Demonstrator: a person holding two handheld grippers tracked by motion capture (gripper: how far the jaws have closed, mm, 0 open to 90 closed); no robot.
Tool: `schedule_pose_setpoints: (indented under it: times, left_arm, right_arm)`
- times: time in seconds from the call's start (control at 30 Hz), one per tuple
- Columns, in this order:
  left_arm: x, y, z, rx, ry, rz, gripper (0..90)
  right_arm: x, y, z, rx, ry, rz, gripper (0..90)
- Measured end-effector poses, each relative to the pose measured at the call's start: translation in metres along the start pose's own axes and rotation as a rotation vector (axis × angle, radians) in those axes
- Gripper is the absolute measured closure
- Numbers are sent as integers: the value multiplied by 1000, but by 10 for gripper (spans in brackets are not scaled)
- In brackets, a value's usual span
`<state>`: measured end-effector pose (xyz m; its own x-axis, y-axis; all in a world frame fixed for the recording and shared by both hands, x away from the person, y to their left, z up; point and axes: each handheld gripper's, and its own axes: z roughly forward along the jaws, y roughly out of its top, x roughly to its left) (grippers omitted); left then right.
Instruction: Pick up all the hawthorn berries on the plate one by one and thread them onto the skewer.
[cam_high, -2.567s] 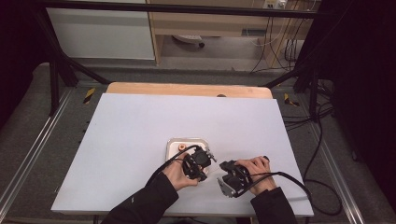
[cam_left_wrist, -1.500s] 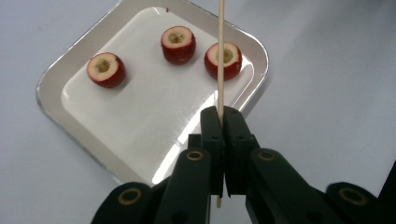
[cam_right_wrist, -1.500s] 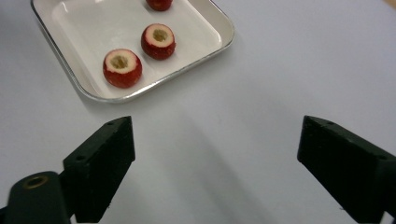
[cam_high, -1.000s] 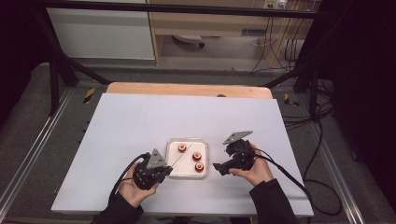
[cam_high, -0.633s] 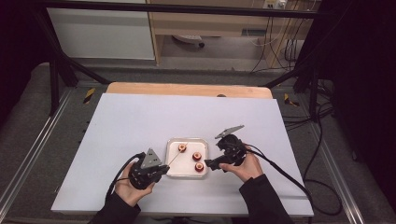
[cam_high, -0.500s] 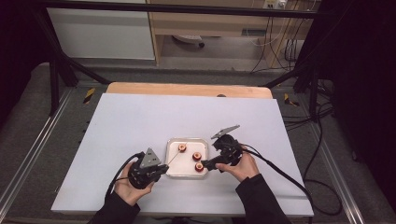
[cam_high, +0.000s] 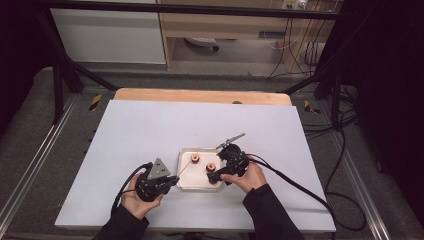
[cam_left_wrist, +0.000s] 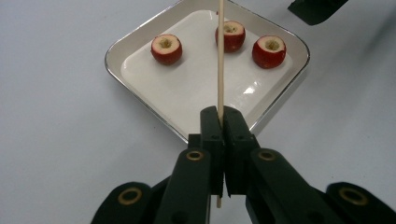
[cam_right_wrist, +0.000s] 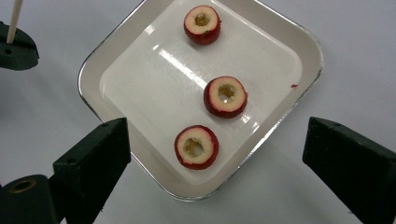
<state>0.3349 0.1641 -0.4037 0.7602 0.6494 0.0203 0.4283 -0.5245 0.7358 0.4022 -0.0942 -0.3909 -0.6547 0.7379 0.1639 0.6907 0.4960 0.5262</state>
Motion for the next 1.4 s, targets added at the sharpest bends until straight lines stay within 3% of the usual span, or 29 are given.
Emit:
schedule_pose_setpoints:
  times: [0.37, 0.63, 0.83, 1.03, 1.4]
  left_arm:
    - [4, 1, -1, -15, -1, -3, 882]
    - [3, 1, -1, -16, 1, 2, 882]
    - [3, 1, -2, -13, 0, 6, 882]
    - [3, 1, -1, -13, -3, 4, 882]
    - [1, 1, 1, -5, -7, 10, 882]
  right_arm:
    - [3, 11, 12, 64, 15, 36, 188]
    - [6, 12, 19, 163, 29, 55, 345]
    - [1, 14, 25, 230, 56, 126, 448]
    - [-2, 15, 29, 240, 46, 164, 511]
    - [-2, 14, 36, 261, 47, 174, 579]
